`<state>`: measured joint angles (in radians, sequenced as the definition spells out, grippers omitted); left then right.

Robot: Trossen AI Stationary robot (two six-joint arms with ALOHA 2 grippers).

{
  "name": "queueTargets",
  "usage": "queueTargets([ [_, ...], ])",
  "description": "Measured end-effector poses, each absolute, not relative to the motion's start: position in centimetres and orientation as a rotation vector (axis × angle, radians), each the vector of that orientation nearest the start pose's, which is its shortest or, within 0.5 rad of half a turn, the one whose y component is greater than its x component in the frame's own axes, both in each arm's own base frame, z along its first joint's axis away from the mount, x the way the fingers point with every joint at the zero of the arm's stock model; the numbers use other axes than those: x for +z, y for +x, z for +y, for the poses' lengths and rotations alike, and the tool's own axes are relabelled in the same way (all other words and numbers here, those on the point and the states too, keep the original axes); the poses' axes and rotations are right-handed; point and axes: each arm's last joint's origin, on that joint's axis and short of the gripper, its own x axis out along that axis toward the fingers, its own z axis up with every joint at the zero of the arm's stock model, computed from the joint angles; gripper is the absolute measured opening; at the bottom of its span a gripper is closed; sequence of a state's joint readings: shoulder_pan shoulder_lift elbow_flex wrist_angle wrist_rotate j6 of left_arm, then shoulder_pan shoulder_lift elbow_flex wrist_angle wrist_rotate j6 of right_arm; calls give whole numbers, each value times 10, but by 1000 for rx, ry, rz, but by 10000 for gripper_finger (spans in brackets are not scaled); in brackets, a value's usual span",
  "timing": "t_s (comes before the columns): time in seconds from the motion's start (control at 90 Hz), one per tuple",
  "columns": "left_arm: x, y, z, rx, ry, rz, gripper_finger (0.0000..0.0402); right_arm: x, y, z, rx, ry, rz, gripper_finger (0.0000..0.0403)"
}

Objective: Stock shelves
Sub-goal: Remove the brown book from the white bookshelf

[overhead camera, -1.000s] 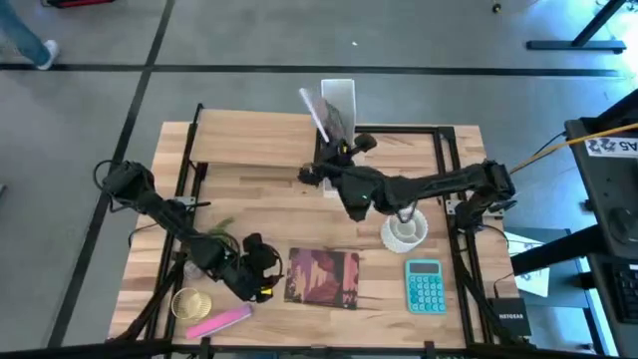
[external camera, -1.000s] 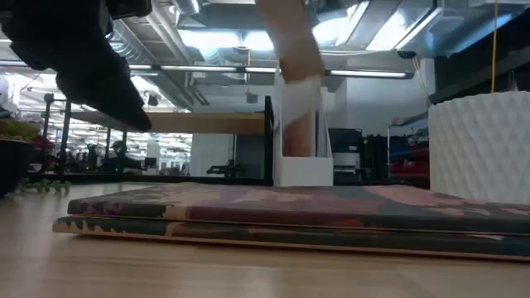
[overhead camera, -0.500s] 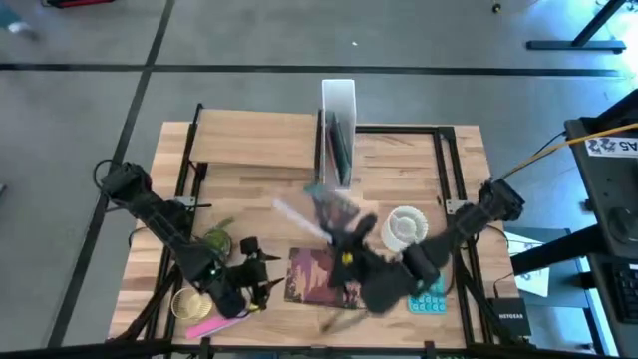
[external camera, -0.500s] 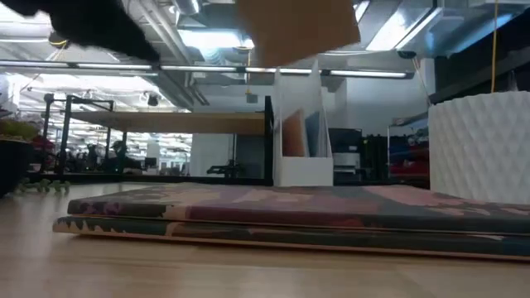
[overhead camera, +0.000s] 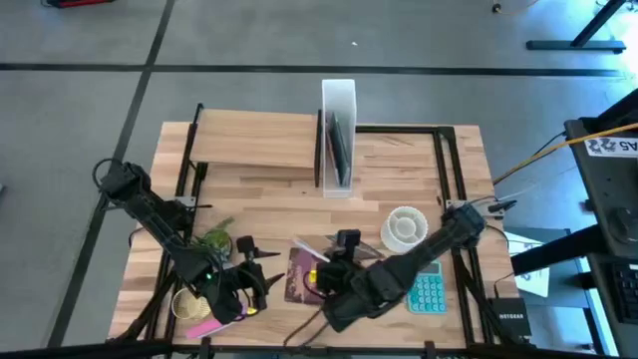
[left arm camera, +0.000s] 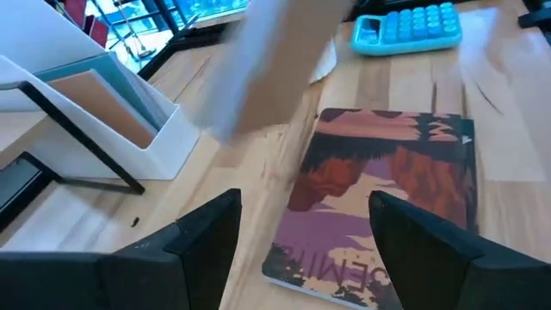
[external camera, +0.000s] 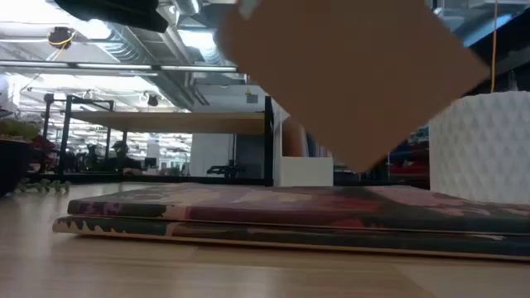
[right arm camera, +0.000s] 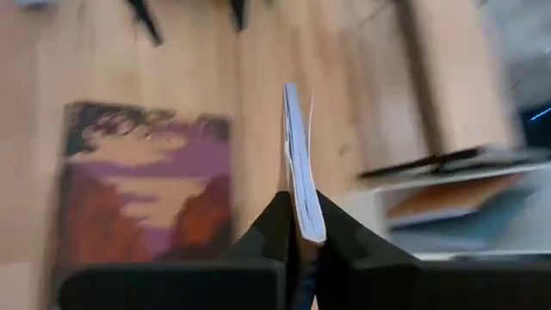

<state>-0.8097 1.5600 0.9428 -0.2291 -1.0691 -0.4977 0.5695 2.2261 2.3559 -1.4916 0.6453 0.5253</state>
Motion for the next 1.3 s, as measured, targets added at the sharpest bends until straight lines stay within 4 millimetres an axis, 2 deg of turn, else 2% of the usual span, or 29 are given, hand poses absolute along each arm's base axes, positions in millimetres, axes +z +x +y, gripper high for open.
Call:
queueTargets([
  [0.122,211,227,-202,364,181,434,239,289,395,213,-295,-152,1136,2],
  [0.211,206,221,-200,376,146,475,239,280,402,209,-318,-88,1164,2],
  [0.4,193,205,-191,448,-4,597,239,271,417,204,-294,68,1165,2],
  [0.611,165,197,-181,529,-87,622,239,254,434,209,-195,212,1175,6],
  [0.856,144,192,-174,563,-142,580,239,233,450,217,-144,273,1159,39],
  [1.022,137,191,-173,553,-155,565,239,228,461,223,-73,291,1085,95],
  [1.3,138,192,-175,528,-153,573,239,243,461,225,36,238,1064,257],
])
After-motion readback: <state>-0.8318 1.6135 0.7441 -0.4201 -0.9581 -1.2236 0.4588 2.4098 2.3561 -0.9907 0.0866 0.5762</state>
